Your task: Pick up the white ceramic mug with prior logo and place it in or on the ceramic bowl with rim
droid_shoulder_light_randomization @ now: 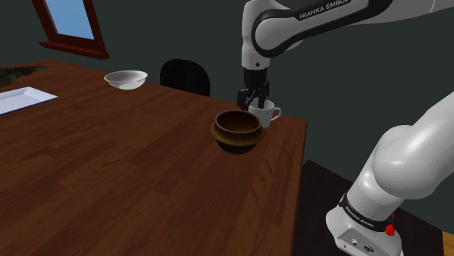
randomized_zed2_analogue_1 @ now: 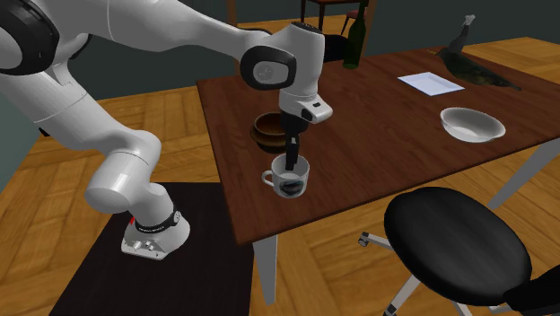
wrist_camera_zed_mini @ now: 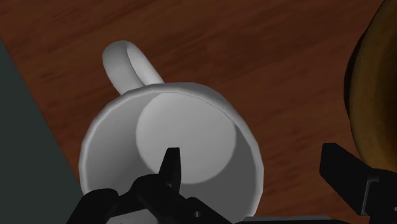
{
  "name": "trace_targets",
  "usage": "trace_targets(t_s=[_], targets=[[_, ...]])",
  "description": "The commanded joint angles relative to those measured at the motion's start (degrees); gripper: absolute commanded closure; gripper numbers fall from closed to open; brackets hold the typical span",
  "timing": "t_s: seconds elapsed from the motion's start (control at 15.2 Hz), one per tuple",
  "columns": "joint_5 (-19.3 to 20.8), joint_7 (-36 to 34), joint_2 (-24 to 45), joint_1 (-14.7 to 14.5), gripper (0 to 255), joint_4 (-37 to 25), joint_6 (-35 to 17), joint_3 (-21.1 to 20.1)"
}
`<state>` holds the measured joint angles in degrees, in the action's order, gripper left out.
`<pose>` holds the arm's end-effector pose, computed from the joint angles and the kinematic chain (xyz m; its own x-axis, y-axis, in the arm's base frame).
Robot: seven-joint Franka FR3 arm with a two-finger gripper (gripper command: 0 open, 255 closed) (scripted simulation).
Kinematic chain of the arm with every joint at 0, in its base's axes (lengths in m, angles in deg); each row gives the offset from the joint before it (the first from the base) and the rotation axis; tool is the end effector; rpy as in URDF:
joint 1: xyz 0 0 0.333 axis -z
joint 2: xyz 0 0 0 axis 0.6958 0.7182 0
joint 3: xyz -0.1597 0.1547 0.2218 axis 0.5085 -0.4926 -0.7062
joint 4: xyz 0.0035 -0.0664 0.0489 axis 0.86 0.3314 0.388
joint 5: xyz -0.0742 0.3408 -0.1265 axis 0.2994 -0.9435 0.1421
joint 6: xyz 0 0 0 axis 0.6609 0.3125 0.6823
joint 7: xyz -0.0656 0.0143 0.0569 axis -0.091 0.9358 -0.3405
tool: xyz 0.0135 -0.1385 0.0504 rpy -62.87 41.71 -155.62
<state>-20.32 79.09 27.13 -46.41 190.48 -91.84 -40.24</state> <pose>0.4148 0.0689 0.4313 0.9963 -0.0107 -0.0858 -0.0060 -0.9985 0.0553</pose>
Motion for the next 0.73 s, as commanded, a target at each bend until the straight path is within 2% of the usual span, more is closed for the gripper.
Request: trace_targets(t_s=[0.0,0.2,0.26,0.66], targets=[[-0.01,-0.01,-0.02,-0.01,0,0.08,-0.07,-0.01],[-0.01,-0.01,-0.02,-0.01,0,0.07,-0.06,-0.01],[-0.01,-0.01,-0.02,-0.01,255,0.07,-0.06,-0.01],[-0.01,-0.01,-0.02,-0.01,255,0.07,-0.06,-0.01]])
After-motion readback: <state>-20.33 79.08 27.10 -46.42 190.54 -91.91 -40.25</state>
